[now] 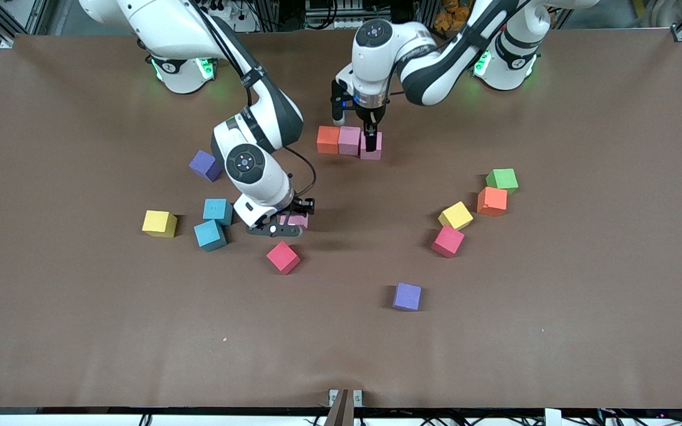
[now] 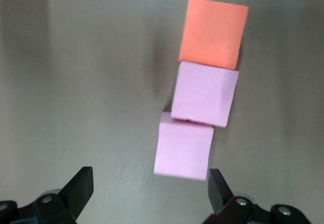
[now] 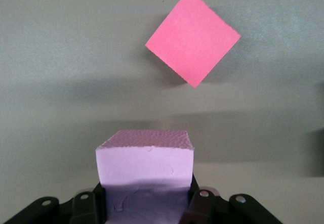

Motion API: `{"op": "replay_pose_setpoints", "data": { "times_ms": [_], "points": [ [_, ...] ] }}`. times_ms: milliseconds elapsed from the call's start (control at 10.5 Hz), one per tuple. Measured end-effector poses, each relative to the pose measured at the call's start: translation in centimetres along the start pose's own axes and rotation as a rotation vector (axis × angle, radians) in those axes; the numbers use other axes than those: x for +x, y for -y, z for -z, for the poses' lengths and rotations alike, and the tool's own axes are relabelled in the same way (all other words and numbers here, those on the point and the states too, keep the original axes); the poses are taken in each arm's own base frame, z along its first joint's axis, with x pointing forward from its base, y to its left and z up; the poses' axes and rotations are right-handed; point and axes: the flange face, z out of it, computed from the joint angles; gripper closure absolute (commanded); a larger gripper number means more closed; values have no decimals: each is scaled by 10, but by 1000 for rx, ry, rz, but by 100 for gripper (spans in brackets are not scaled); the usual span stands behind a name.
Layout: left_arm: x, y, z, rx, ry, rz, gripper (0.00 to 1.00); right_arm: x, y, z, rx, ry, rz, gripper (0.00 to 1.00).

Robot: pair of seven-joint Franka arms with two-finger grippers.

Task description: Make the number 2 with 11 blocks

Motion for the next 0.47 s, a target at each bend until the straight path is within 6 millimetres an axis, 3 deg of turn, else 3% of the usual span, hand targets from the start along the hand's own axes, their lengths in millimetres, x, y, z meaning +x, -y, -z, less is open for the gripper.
{"op": "replay_pose_setpoints", "data": {
  "times_ms": [190,285,475],
  "points": [
    [-25,33,27,-6,22,155,0,-14,17,-7,-4,8,-9,87],
    [-47,62,43,-14,13,273,0,-26,30,-14,-7,10,-14,87],
    [-113,137,66,-4,0,506,0,-52,59,-27,-13,15,-14,88]
  ]
}}
